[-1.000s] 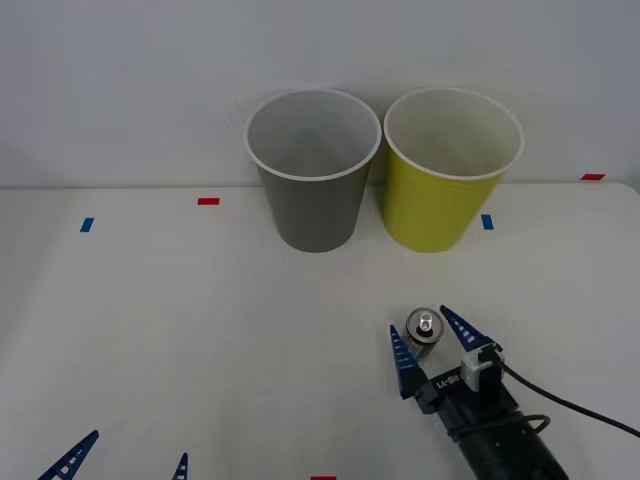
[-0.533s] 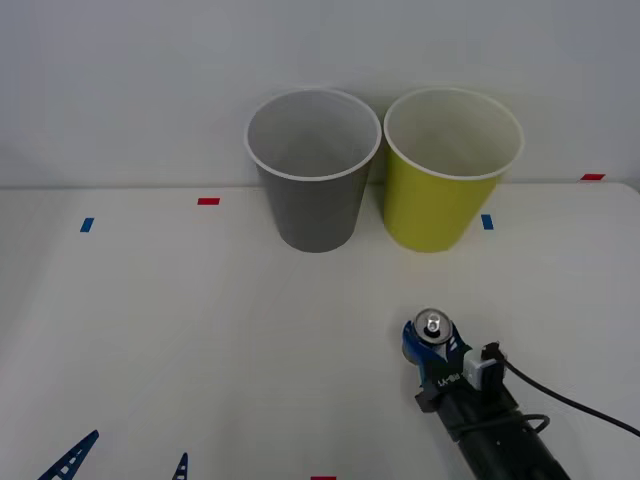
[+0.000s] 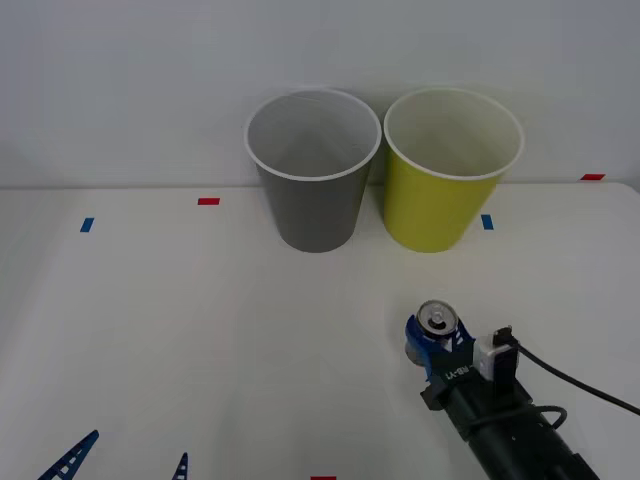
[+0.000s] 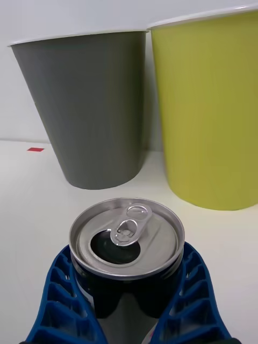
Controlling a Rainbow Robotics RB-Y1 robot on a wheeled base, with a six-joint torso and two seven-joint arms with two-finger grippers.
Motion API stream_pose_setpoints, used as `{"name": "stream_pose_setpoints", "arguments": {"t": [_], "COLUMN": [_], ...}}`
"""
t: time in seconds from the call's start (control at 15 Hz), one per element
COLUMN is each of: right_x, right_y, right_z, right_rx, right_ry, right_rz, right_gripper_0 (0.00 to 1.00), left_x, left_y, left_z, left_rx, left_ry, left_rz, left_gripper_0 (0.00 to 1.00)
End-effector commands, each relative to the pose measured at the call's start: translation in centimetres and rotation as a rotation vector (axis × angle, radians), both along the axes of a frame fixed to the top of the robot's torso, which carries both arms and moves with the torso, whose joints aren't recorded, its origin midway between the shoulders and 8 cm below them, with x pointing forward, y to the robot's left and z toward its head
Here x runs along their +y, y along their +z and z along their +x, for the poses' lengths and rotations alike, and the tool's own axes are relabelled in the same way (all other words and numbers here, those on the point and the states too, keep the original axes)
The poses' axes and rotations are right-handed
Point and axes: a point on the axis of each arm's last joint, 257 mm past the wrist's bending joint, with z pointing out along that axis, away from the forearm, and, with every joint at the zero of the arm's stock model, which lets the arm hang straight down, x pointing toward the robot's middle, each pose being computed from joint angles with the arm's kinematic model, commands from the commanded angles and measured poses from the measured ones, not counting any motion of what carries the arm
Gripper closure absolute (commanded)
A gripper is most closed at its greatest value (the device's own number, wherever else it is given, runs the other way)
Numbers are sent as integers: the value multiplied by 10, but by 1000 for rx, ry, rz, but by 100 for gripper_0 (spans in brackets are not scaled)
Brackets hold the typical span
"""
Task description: Put cans in the gray bin and PET bottles in the light green bin.
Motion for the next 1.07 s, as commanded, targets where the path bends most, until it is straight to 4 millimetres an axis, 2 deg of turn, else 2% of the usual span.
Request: {"name": "stream_pose_setpoints", "arguments": {"t": [0.07, 0.2, 0.47, 0.8, 1.07], "right_x": [0, 9, 27, 36, 41], "right_y": [29, 47, 88, 141, 172], "right_z": [-5, -4, 16, 9, 11], "right_rx": [34, 52, 5, 5, 10], "right_ry": [33, 71, 133, 172, 173], "right_rz": [8, 66, 147, 97, 46], "right_gripper_0": [92, 92, 93, 94, 94], "left_x": [0, 0, 0, 0, 0], "left_y": [0, 0, 0, 0, 0], "left_z": [0, 0, 0, 0, 0], "left_rx": [0, 0, 0, 0, 0], "left_ry": [0, 0, 0, 0, 0], "left_rz": [0, 0, 0, 0, 0], "left_gripper_0": [0, 0, 0, 0, 0]}}
